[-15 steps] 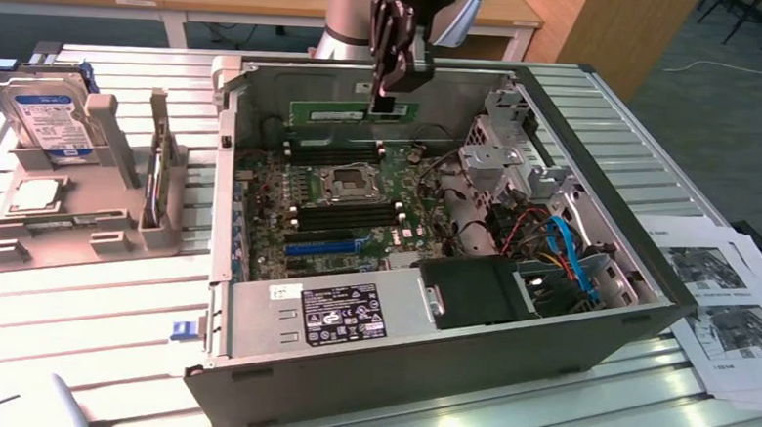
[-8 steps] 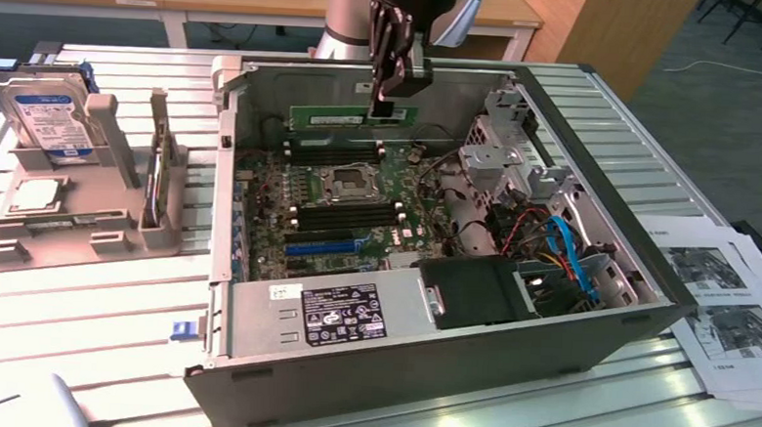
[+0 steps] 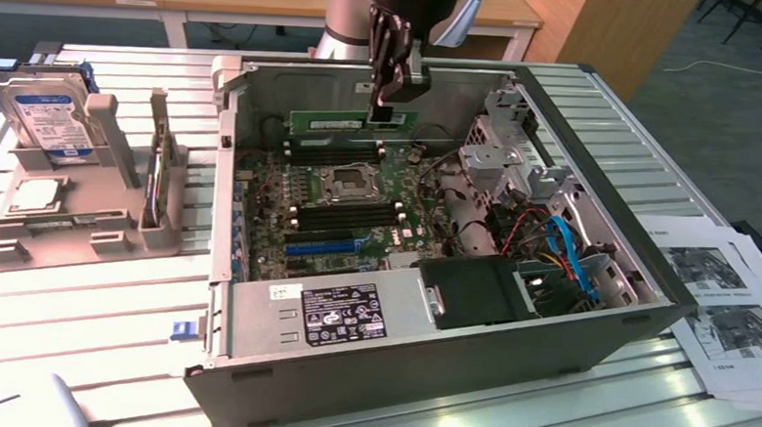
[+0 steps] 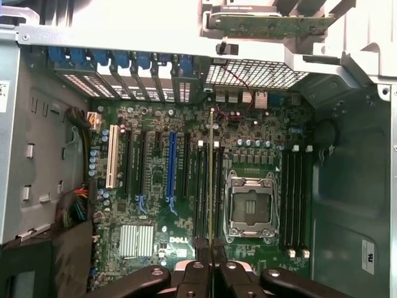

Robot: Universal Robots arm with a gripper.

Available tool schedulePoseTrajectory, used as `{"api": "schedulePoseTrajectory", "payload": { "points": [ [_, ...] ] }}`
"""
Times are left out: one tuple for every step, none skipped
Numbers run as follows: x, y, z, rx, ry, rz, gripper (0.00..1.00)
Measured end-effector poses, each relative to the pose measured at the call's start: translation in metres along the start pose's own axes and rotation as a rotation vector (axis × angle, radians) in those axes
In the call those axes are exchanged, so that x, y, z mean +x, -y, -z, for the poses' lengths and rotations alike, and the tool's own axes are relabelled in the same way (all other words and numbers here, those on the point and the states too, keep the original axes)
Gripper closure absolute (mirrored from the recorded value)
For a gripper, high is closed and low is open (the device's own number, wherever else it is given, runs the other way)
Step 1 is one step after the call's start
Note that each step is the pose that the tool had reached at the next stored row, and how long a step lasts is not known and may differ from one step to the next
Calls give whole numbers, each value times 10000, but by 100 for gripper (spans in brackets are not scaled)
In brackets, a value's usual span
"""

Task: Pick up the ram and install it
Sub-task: 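Pick up the ram and move it above insertion slot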

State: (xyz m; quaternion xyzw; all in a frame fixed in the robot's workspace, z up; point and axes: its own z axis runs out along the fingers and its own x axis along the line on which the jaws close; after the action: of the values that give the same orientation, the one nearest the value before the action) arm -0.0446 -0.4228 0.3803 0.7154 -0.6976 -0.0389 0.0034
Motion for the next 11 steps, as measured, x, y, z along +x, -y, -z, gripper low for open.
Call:
{"api": "schedulePoseTrajectory", "payload": {
  "points": [
    [0,1,-8,0,-1,-1,88],
    [1,1,-17,0,0,-2,88],
    [1,2,-25,0,0,-3,88],
    [2,2,-34,1,1,-4,88],
    [2,3,-43,1,0,-6,88],
    [3,3,-52,1,0,-7,88],
    [3,4,-61,1,0,-8,88],
    [4,4,-70,1,0,-9,88],
    [4,5,-78,1,0,-10,88],
    [4,5,-85,1,0,-11,88],
    [4,6,-89,1,-1,-12,88]
  ]
}}
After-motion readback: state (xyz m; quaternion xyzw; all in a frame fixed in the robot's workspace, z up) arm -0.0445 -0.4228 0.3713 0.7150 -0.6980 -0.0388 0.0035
